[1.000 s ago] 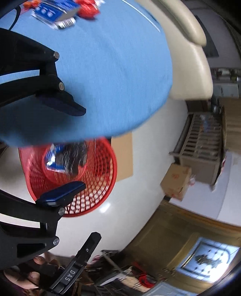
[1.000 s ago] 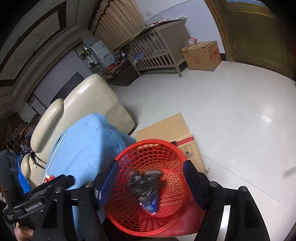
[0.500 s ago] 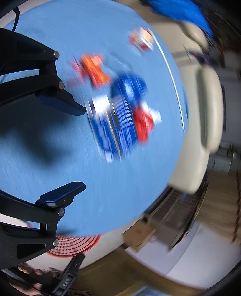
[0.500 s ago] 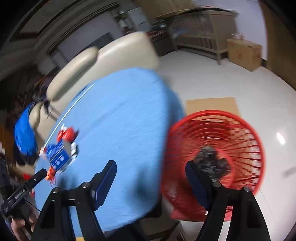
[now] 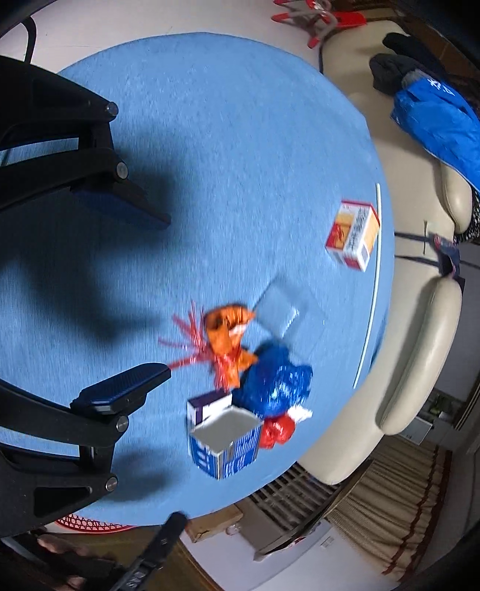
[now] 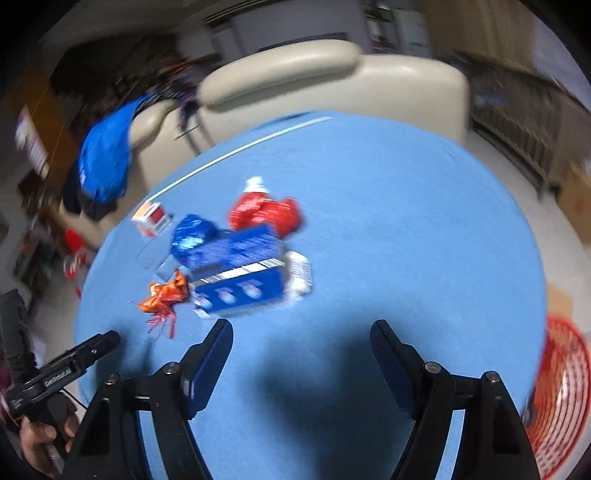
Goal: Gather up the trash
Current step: 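Return both tools to the table and grasp the blue snack box with the right tool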
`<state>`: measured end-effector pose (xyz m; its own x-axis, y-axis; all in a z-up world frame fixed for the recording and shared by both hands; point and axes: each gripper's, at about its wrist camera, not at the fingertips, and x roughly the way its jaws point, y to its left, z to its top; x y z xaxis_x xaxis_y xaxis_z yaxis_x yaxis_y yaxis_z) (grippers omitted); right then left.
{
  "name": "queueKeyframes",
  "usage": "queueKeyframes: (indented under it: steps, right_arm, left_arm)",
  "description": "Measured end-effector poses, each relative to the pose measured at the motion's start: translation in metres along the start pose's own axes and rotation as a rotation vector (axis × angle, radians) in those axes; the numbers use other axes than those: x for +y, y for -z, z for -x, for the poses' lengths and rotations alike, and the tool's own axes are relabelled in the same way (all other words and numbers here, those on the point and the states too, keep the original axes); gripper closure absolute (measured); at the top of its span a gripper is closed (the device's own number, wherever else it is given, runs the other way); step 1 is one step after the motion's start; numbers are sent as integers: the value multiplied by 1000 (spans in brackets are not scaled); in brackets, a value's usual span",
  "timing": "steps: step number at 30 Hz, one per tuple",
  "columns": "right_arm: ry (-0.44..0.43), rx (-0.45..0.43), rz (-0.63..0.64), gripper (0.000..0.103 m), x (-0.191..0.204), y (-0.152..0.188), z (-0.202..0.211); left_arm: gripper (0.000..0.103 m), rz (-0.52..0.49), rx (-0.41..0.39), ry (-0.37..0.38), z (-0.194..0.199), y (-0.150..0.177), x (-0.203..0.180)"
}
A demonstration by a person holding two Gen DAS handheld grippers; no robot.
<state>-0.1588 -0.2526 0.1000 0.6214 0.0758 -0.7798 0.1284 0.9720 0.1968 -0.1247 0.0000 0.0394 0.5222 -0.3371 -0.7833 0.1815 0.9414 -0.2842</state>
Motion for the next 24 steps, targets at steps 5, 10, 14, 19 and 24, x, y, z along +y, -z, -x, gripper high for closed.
queueKeyframes:
  steps: [5, 10, 14, 19, 24]
  right_arm:
    - [28, 1, 169, 23, 45, -22, -29]
    - [-7, 7, 102, 23, 41, -46, -52]
    - [-63, 48, -23, 23, 19, -57, -75]
    - [-474, 204, -206, 23, 16, -20, -80]
    - [-540, 226, -95, 23, 42, 23, -46]
  left_arm:
    - [28, 35, 1, -1, 0, -3, 14]
    - [28, 46, -1, 1, 1, -5, 21]
    - [28, 42, 5, 2, -1, -4, 21]
    - [28, 54, -7, -7, 3, -5, 31]
    - [28, 78, -32, -51, 12, -9, 48]
